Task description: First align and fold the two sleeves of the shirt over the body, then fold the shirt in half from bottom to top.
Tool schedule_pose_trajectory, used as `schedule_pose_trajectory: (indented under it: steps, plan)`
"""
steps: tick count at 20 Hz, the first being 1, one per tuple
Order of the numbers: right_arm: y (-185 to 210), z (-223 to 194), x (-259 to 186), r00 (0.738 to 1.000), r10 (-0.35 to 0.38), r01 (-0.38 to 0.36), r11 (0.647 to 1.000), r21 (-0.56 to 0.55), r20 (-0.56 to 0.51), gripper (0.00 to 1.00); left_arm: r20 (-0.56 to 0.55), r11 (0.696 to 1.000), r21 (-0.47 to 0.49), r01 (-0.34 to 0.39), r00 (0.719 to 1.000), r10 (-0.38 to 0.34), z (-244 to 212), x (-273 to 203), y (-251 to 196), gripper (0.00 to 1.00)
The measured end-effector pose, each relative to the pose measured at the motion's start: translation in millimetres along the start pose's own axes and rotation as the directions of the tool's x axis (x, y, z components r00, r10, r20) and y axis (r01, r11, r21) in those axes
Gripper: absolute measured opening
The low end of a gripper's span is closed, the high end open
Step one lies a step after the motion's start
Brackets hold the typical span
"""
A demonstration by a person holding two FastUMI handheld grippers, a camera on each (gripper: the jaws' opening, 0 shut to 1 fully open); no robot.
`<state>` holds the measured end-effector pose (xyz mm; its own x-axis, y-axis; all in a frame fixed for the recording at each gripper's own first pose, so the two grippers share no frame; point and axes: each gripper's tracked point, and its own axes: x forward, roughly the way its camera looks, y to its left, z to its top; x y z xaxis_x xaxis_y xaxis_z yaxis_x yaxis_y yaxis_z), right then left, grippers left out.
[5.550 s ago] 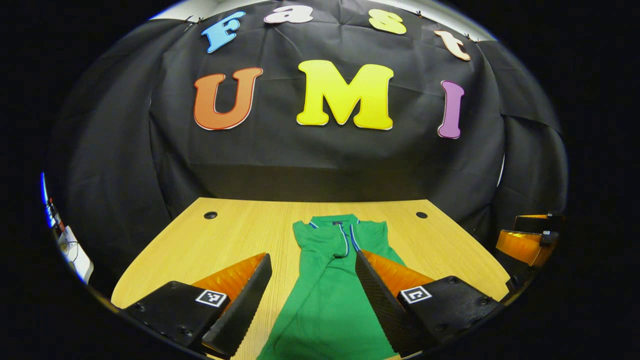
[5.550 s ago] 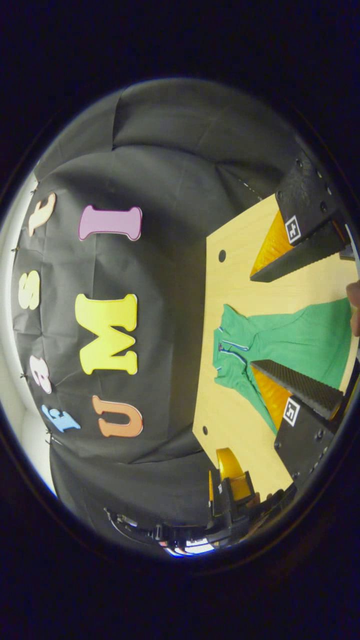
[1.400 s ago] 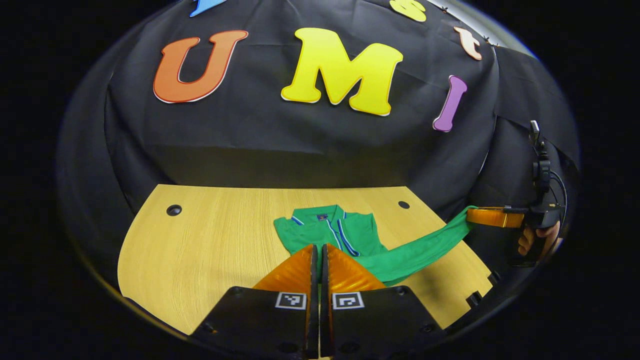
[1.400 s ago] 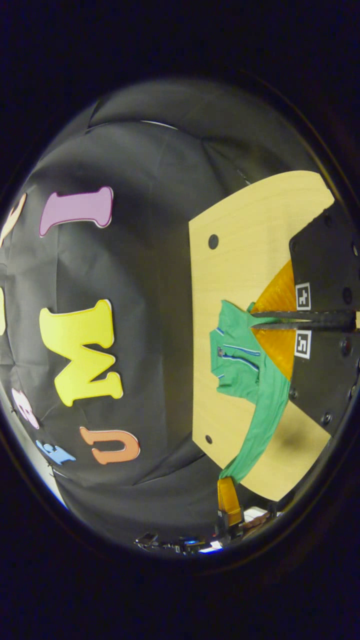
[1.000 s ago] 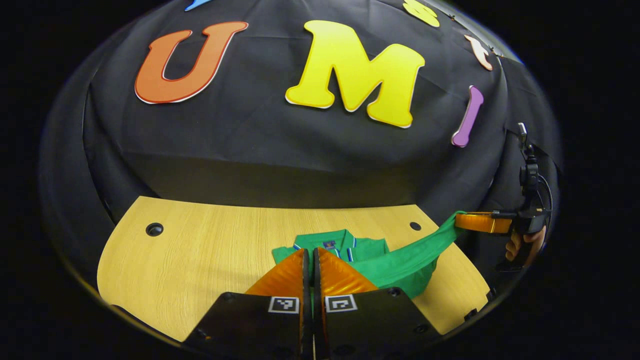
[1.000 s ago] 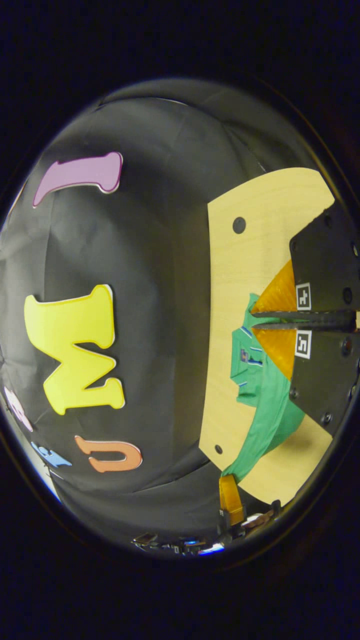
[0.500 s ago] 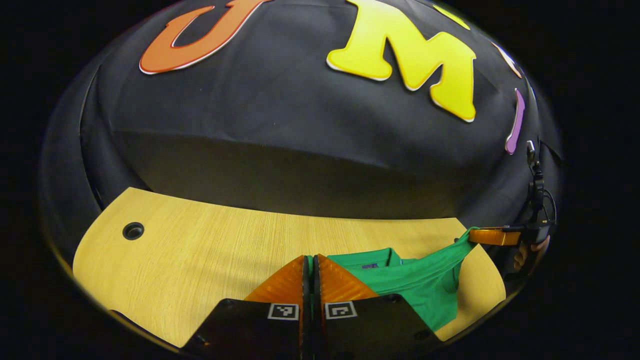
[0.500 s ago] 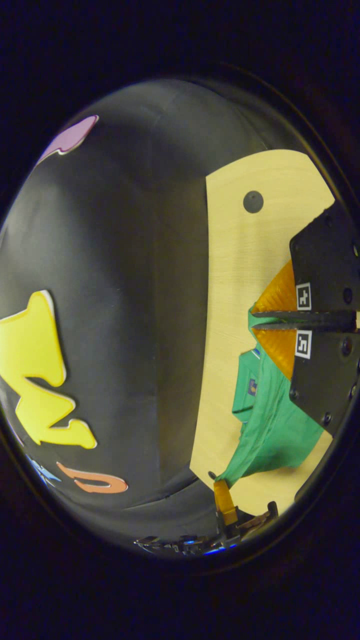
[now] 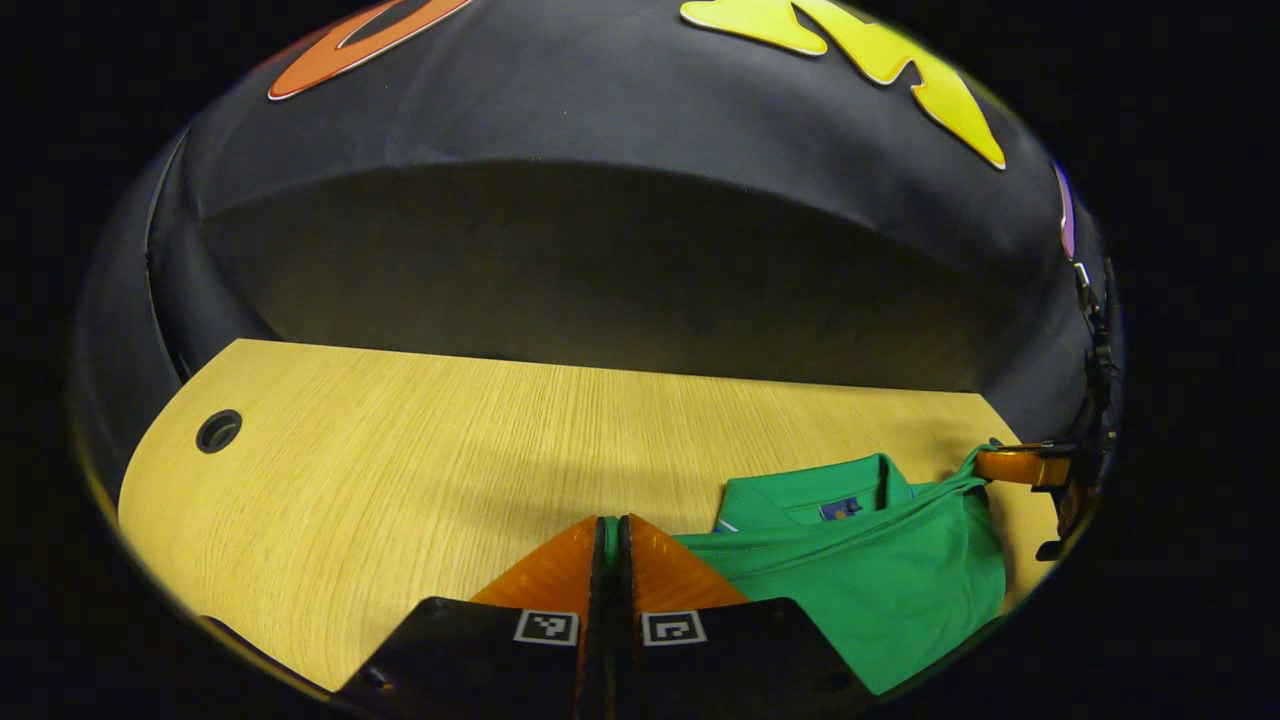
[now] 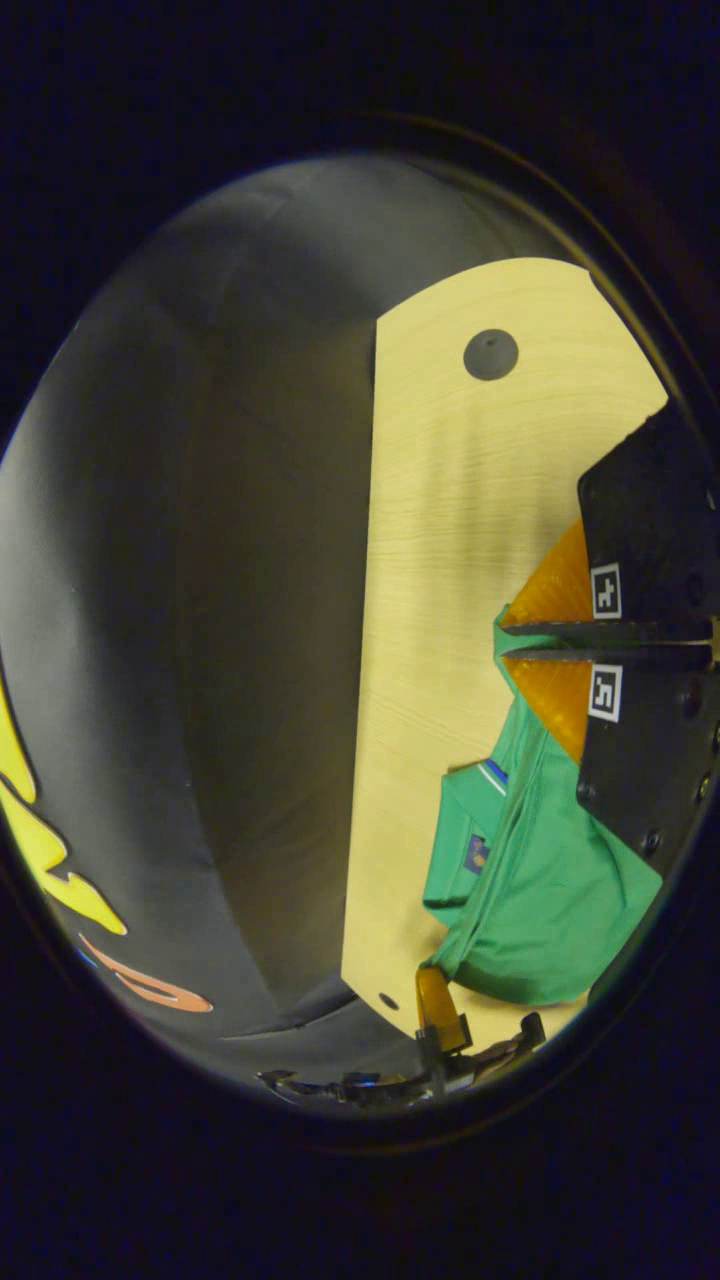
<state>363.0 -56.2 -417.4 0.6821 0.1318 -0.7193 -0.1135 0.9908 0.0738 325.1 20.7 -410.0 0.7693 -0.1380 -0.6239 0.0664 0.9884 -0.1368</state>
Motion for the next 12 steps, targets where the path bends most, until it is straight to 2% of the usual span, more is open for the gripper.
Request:
schedule_pose_trajectory:
  steps: [3, 5, 6, 7, 8, 11, 12]
  plan:
    - [-3.3, -7.7, -5.9, 1.0, -0.03, 0.03, 0.999, -0.011, -0.007, 0.08, -0.002, 0.999, 0.03, -0.019, 1.0, 0.02, 5.2, -4.9, -0.9, 0.19]
    - [-1.2, -4.6, -14.1, 0.999, -0.043, 0.043, 0.999, -0.032, 0.015, 0.29, 0.025, 0.998, 0.049, -0.041, 0.999, 0.04, 18.1, -18.7, 2.5, 0.6]
    - [1.4, 2.1, -24.7, 0.998, -0.047, 0.048, 0.998, -0.034, 0.039, 0.49, 0.048, 0.998, 0.041, -0.046, 0.998, 0.044, 27.4, -25.7, 3.3, 0.8]
    - [6.4, 10.2, -35.3, 0.997, -0.044, 0.046, 0.998, -0.03, 0.066, 0.65, 0.082, 0.998, 0.032, -0.057, 0.995, 0.054, 41.5, -43.6, 4.3, 1.0]
    - [12.0, 17.0, -47.3, 0.994, -0.044, 0.046, 0.999, -0.025, 0.097, 0.82, 0.109, 0.997, 0.027, -0.067, 0.992, 0.064, 50.6, -52.4, 7.8, 1.0]
    - [25.1, 43.0, -102.0, 0.978, -0.071, 0.075, 0.997, -0.014, 0.197, 0.86, 0.194, 0.997, 0.005, -0.078, 0.978, 0.076, 86.4, -106.6, 4.2, 1.0]
    - [38.8, 54.3, -122.4, 0.969, -0.078, 0.083, 0.996, -0.012, 0.235, 0.94, 0.229, 0.995, 0.005, -0.097, 0.969, 0.093, 99.7, -129.7, 5.7, 1.0]
